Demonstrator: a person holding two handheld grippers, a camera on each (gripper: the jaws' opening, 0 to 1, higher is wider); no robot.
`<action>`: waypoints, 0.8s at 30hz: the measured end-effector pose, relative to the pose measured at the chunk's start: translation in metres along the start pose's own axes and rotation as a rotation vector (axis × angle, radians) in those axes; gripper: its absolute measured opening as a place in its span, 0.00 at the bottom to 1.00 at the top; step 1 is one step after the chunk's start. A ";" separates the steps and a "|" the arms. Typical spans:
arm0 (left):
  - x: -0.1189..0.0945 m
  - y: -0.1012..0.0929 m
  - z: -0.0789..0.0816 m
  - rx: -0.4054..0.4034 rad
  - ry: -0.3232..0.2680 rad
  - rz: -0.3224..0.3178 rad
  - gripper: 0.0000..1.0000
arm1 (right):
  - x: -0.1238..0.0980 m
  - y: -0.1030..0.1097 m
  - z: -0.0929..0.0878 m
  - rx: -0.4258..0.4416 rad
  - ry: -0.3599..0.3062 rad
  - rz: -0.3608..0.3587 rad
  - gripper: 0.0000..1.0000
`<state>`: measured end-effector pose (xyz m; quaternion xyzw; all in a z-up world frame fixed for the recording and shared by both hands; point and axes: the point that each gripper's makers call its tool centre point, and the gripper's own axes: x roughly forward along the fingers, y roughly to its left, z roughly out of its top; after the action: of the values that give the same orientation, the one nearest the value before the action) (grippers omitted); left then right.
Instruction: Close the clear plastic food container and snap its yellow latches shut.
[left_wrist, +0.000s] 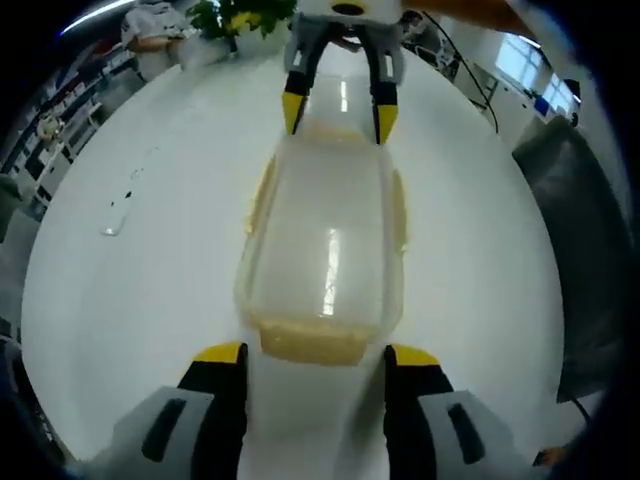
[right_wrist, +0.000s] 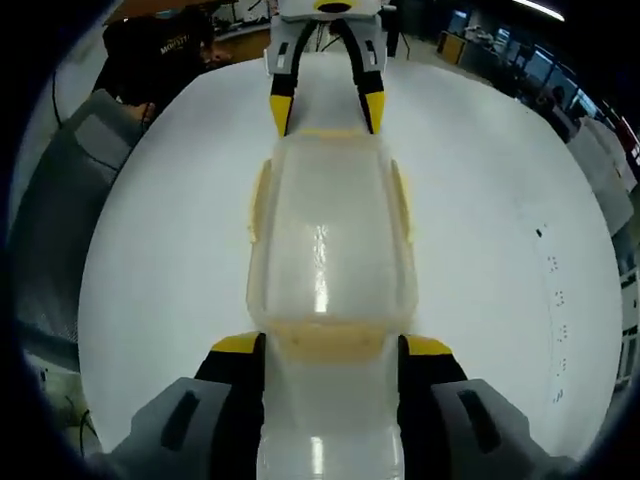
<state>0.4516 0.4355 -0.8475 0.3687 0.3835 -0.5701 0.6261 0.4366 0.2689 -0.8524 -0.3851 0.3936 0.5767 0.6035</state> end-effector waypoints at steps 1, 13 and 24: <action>-0.001 0.000 0.000 0.008 -0.001 -0.006 0.50 | -0.001 -0.001 0.009 0.009 -0.045 -0.005 0.48; -0.002 -0.007 0.006 0.052 -0.011 -0.031 0.42 | -0.004 -0.001 0.008 0.010 -0.026 -0.007 0.38; -0.003 -0.012 0.004 0.063 0.036 -0.038 0.34 | -0.001 0.004 0.008 -0.010 -0.011 -0.002 0.37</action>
<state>0.4398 0.4317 -0.8434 0.3911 0.3833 -0.5869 0.5964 0.4326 0.2760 -0.8481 -0.3854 0.3872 0.5802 0.6042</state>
